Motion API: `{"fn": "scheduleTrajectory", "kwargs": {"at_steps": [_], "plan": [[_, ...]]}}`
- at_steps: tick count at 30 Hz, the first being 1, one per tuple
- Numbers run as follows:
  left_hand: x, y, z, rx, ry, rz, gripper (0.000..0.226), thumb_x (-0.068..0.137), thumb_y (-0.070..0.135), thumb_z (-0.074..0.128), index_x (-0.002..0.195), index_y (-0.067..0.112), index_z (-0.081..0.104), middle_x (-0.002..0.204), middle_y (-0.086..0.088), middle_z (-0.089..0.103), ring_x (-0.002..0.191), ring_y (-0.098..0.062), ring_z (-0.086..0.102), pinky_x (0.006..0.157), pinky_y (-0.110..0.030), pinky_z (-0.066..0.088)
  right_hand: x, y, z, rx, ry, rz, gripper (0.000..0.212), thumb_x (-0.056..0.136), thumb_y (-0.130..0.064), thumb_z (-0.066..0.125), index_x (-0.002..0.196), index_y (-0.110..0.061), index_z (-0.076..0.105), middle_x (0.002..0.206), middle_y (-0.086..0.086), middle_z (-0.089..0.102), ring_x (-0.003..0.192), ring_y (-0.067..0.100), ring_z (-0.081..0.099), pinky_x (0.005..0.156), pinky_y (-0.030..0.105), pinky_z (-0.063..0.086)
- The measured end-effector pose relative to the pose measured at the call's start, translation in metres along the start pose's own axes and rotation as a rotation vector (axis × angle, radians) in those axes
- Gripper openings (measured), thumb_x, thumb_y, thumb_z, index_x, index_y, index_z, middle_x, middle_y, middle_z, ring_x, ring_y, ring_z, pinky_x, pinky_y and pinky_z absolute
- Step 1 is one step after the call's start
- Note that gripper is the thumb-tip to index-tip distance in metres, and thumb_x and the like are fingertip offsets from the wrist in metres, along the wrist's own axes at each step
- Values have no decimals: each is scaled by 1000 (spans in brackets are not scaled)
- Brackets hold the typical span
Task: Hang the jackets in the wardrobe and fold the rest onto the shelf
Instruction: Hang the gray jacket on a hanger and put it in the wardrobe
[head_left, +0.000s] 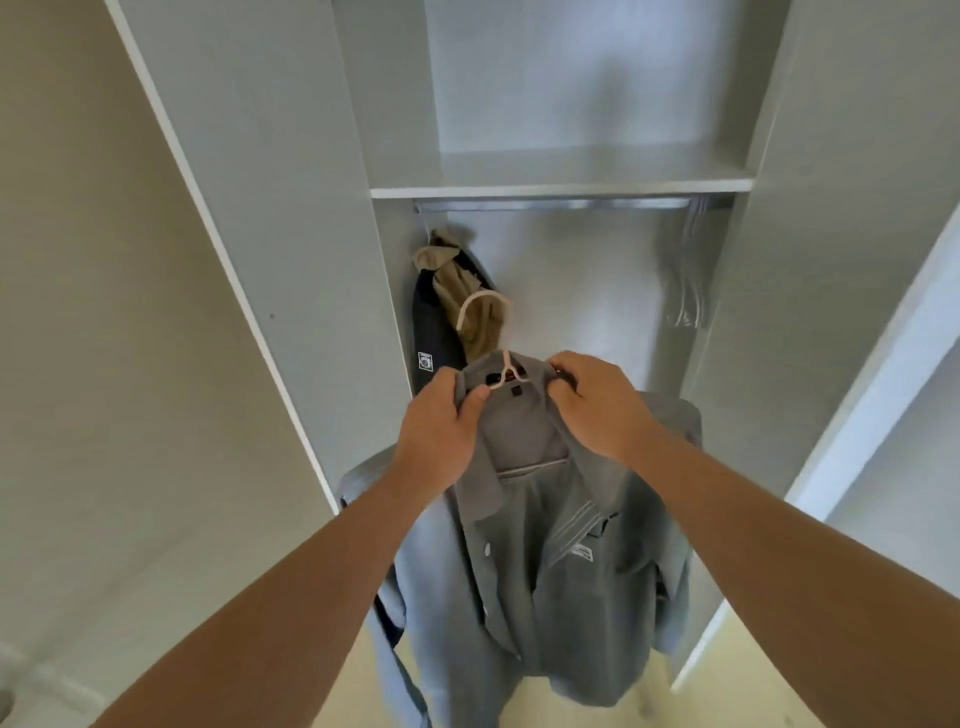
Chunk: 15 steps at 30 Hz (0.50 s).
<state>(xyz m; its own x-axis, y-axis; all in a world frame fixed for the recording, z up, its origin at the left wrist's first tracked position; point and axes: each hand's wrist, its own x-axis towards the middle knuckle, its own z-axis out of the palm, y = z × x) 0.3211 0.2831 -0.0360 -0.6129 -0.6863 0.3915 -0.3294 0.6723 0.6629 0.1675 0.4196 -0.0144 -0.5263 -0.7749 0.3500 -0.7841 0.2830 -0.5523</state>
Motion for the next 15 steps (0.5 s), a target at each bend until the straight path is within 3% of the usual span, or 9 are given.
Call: {"fn": "scheduleTrajectory", "kwargs": {"at_steps": [2, 5, 10, 13, 15], "plan": [[30, -4, 14, -68, -46, 49, 27, 101, 37, 56, 80, 29, 41, 71, 11, 49, 66, -1, 52, 55, -14, 37, 17, 7, 0, -8, 52, 73, 16, 96, -20, 46, 94, -18, 62, 87, 2, 63, 79, 18, 57, 69, 34, 44], [71, -10, 34, -108, -111, 110, 24, 101, 36, 56, 87, 18, 47, 74, 5, 51, 66, -7, 49, 54, -17, 34, 34, 17, 2, -5, 127, 161, 14, 96, -17, 48, 94, -21, 62, 85, -5, 60, 77, 7, 54, 67, 30, 42], [134, -17, 71, -108, -226, 227, 13, 101, 34, 57, 93, 25, 52, 75, 11, 54, 69, -2, 52, 56, -14, 34, 65, 43, 12, 4, 217, 313, 16, 96, -16, 49, 100, -25, 62, 82, -17, 54, 76, 0, 51, 64, 14, 35], [173, -21, 97, -112, -278, 299, 5, 101, 31, 57, 102, 26, 59, 81, 14, 58, 73, -3, 56, 62, -14, 38, 91, 63, 20, -28, 226, 384, 18, 97, -16, 48, 105, -21, 64, 85, -11, 56, 76, 9, 53, 68, 25, 43], [198, -21, 116, -111, -299, 338, 8, 101, 30, 56, 105, 25, 62, 83, 12, 61, 76, -8, 58, 68, -24, 45, 112, 77, 26, -53, 232, 414, 20, 99, -17, 47, 108, -17, 65, 93, -2, 62, 85, 19, 58, 79, 36, 49]]}}
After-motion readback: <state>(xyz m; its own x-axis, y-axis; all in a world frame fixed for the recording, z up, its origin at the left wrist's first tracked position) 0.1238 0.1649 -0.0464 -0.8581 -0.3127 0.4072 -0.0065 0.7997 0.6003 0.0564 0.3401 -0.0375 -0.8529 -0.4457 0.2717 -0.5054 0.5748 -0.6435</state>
